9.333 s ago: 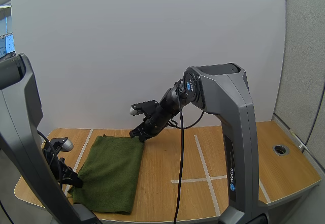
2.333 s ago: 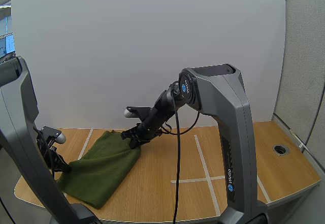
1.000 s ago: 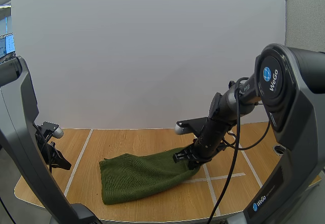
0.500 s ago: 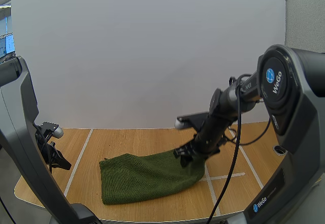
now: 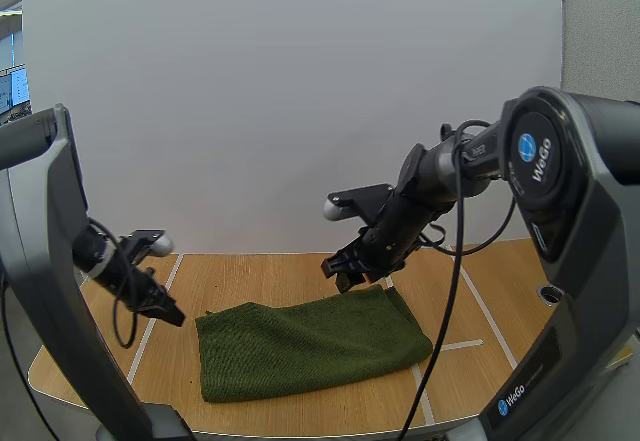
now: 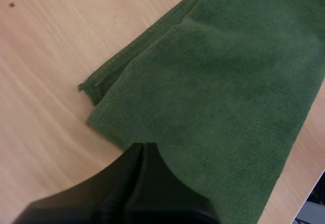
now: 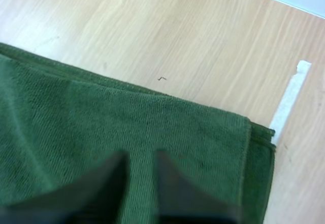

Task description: Fold the towel

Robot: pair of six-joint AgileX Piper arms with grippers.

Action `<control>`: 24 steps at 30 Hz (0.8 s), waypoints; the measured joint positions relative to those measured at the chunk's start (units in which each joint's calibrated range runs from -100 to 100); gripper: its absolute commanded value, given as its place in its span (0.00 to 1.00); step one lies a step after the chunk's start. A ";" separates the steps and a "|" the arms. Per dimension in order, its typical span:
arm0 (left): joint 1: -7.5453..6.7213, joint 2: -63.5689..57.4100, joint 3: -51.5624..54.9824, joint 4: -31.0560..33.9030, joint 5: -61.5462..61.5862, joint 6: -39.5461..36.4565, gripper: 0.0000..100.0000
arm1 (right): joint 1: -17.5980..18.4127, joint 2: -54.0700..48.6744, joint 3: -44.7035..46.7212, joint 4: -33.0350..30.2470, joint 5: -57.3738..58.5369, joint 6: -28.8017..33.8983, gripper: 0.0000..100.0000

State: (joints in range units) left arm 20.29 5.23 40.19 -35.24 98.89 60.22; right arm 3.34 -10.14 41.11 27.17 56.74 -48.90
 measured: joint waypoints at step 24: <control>-8.53 7.80 4.50 2.56 -10.20 -5.50 0.00 | -0.95 12.36 0.00 -1.28 -6.74 -2.10 0.00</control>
State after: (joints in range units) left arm 11.76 13.02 44.69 -32.69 88.68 54.72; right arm 2.38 2.22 41.11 25.89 50.00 -51.00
